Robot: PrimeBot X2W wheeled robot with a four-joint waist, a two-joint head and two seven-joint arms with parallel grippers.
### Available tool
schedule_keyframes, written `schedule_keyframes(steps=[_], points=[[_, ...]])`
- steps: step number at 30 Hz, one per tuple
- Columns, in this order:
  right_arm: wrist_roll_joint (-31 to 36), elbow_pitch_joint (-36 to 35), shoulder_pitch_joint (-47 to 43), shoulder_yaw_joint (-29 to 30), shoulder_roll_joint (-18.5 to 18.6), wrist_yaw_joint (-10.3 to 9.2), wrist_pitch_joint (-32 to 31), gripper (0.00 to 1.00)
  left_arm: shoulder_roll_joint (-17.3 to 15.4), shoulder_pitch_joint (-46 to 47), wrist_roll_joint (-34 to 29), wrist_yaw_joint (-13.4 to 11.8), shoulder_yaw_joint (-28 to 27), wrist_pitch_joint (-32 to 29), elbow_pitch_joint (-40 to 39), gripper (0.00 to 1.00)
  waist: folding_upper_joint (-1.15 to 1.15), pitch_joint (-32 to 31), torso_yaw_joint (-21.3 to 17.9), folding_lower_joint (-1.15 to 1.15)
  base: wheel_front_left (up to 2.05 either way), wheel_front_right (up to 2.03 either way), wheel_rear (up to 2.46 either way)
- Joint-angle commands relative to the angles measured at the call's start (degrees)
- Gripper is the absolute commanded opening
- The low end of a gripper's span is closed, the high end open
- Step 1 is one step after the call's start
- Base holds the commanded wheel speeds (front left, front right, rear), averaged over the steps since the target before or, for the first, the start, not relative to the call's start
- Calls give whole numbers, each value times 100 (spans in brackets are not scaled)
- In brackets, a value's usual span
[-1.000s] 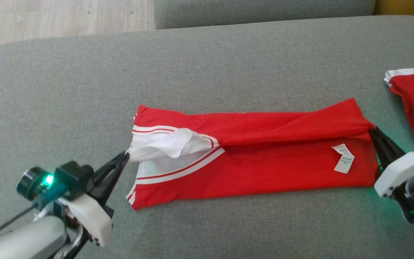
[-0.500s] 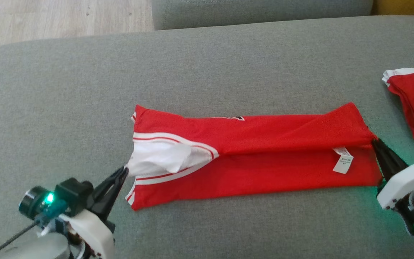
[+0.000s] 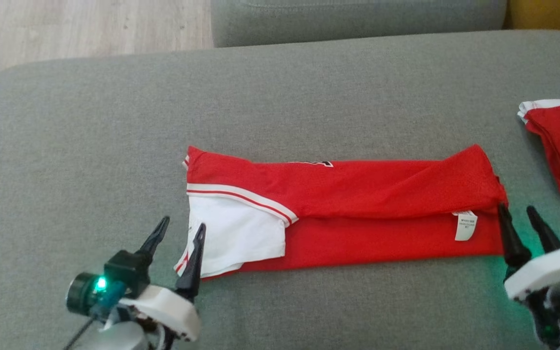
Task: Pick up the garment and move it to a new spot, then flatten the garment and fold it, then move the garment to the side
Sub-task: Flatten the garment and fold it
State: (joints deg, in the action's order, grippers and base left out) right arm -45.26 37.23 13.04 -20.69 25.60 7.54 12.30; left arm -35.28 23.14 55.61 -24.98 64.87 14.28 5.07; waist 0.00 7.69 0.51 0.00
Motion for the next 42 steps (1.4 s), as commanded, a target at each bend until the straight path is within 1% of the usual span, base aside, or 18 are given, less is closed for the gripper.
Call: schedule_keyframes(steps=[1,3,4,7,9,14,19,20,22,24,26,27,30,32,33,35,37,42], points=[[65,-207,-186,103,-15,-5,126,100,42,-32,-285,-113,-525,68,-88,100,0,-71,58,0,0,0,0],[98,-328,-355,344,-191,-5,176,100,349,-344,-638,-236,-1014,70,-84,100,0,-126,105,0,0,0,0],[98,-328,-355,344,-191,-5,176,100,349,-344,-638,-236,-1014,70,-84,100,0,-126,105,0,0,0,0],[220,-422,-518,635,-405,-5,206,100,790,-858,-1212,-327,-1719,70,-113,100,0,-196,194,0,0,0,0],[295,-429,-542,831,-520,-5,211,100,1081,-1166,-1580,-305,-2102,71,-132,100,0,-232,283,0,0,0,0],[401,-211,-437,1392,-648,-5,136,100,1661,-1722,-2368,-47,-2737,71,-141,100,0,-331,536,0,0,0,0],[695,348,-344,1899,-688,-5,-13,100,2043,-2019,-2869,329,-3088,71,-62,100,0,-404,771,0,0,0,0],[833,573,-296,2000,-751,-5,-114,100,2148,-2090,-3024,459,-3206,72,-23,100,0,-414,821,0,0,0,0],[895,752,-238,2074,-845,-5,-252,99,2238,-2157,-3150,577,-3314,72,17,100,0,-423,852,0,0,0,0],[947,876,-184,2119,-916,-5,-381,83,2314,-2218,-3256,680,-3424,72,53,100,0,-431,872,0,0,0,0],[998,950,-134,2157,-970,-5,-466,52,2380,-2268,-3352,769,-3536,72,85,100,0,-444,881,0,0,0,0],[1007,973,-115,2171,-997,-5,-510,47,2412,-2291,-3397,812,-3586,72,103,100,0,-454,881,0,0,0,0],[1026,1000,-79,2212,-1040,-5,-585,40,2500,-2358,-3517,928,-3725,72,155,100,0,-500,869,0,0,0,0],[1044,1018,-79,2258,-1017,-5,-611,41,2552,-2396,-3596,1002,-3798,72,187,100,0,-535,863,0,0,0,0],[1048,1017,-85,2303,-998,-5,-594,45,2579,-2413,-3631,1040,-3830,72,201,100,0,-550,862,0,0,0,0],[1067,962,-105,2383,-958,-5,-523,62,2632,-2443,-3698,1107,-3891,72,224,100,0,-575,855,0,0,0,0],[1100,891,-130,2470,-896,-5,-444,73,2682,-2477,-3759,1165,-3951,72,238,100,0,-589,846,0,0,0,0],[1148,716,-84,2613,-871,-5,-435,81,2796,-2532,-3892,1301,-4086,72,275,100,0,-580,820,0,0,0,0]])
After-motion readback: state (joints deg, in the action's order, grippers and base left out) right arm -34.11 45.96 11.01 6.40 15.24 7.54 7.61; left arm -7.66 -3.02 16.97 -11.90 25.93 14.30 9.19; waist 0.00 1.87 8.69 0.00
